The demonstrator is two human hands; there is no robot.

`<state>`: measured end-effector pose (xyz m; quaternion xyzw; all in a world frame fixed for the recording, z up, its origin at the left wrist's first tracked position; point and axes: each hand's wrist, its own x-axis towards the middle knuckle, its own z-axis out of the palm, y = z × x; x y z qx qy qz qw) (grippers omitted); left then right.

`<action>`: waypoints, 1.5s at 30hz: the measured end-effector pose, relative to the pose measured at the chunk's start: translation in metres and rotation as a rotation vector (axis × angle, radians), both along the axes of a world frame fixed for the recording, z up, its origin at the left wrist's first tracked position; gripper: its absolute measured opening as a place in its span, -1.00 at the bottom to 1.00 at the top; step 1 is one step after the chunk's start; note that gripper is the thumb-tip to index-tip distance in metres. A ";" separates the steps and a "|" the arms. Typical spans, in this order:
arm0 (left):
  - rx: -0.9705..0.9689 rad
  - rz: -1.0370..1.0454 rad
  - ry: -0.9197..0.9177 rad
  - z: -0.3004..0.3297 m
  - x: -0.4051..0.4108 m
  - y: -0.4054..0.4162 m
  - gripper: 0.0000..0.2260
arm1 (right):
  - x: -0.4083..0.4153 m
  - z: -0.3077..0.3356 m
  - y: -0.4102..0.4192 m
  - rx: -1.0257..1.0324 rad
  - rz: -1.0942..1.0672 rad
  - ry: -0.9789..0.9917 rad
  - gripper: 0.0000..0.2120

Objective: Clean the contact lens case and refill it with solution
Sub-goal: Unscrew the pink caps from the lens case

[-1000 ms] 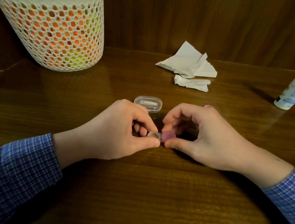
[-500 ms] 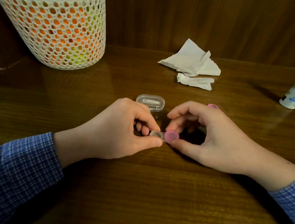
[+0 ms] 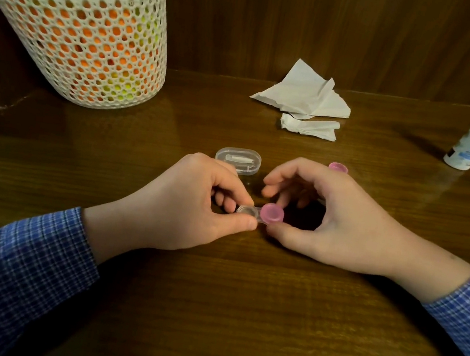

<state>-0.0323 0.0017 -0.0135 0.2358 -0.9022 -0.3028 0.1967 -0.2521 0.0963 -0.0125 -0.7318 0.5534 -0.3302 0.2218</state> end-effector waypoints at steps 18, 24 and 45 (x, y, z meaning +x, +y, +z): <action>0.005 -0.005 0.004 0.000 0.000 0.000 -0.84 | 0.000 0.000 -0.002 0.005 -0.027 -0.020 -0.65; 0.018 0.000 0.005 0.000 0.000 0.000 -0.83 | 0.000 0.001 0.000 0.004 0.024 0.015 -0.63; 0.064 -0.003 0.007 -0.001 0.000 0.001 -0.86 | -0.039 0.015 -0.011 0.043 -0.025 -0.681 -0.68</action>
